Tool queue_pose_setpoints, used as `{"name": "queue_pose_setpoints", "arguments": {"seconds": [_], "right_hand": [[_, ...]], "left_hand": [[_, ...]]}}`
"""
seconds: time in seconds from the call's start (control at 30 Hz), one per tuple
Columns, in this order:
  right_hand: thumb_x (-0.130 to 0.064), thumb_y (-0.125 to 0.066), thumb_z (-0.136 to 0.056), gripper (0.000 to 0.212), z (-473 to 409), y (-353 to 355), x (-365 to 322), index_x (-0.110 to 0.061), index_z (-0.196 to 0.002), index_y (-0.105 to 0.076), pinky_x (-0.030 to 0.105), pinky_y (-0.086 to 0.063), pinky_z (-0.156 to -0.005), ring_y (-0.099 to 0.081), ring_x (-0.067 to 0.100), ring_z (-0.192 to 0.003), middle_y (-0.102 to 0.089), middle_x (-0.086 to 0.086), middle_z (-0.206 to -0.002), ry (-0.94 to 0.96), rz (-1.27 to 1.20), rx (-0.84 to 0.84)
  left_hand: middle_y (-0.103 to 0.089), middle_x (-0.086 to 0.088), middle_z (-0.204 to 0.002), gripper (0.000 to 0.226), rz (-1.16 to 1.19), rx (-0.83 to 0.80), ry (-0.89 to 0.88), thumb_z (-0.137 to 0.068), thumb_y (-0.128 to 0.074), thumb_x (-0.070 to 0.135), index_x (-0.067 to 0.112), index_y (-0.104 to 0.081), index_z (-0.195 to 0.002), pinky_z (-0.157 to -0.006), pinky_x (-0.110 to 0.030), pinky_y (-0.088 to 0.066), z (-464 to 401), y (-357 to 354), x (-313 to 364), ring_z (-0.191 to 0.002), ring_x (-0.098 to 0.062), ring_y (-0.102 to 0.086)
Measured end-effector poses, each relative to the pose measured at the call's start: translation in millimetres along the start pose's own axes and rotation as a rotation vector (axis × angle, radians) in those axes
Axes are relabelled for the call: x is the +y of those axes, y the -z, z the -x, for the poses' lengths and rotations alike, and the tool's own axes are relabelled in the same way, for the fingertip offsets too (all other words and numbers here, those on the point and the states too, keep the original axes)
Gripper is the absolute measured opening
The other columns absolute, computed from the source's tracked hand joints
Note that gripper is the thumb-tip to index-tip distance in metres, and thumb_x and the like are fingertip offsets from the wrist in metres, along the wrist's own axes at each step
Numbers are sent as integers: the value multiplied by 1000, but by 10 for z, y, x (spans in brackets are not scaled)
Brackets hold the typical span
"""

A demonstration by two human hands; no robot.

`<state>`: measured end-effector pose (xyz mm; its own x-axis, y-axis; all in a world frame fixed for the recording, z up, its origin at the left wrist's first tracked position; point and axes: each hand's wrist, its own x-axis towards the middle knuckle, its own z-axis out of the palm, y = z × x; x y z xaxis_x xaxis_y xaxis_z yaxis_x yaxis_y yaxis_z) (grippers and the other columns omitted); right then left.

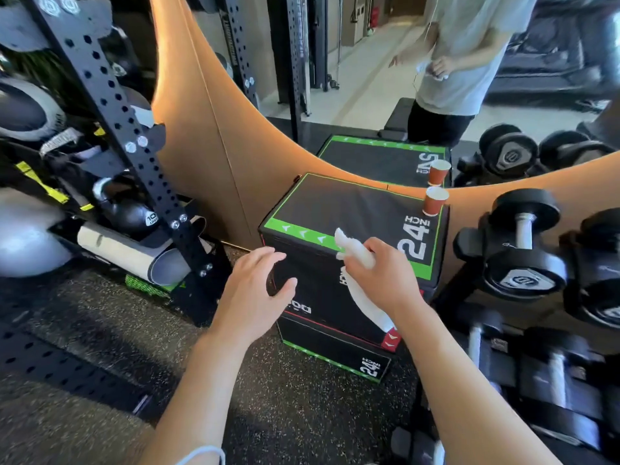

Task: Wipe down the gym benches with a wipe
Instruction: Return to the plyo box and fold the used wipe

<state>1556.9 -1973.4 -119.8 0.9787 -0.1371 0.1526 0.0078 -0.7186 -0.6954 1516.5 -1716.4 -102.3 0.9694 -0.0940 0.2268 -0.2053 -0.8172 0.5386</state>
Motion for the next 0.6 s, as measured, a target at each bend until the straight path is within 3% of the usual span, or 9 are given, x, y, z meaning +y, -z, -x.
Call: {"name": "queue_pose_setpoints", "arguments": {"seconds": [0.6], "right_hand": [[-58, -59, -79, 26, -2177, -752, 704, -32, -79, -53, 29, -43, -52, -60, 7, -62, -63, -13, -66, -99, 14, -100]], "left_hand": [[-46, 16, -150, 48, -77, -80, 42, -98, -61, 47, 30, -56, -143, -119, -36, -37, -2159, -704, -515, -143, -4, -33]]}}
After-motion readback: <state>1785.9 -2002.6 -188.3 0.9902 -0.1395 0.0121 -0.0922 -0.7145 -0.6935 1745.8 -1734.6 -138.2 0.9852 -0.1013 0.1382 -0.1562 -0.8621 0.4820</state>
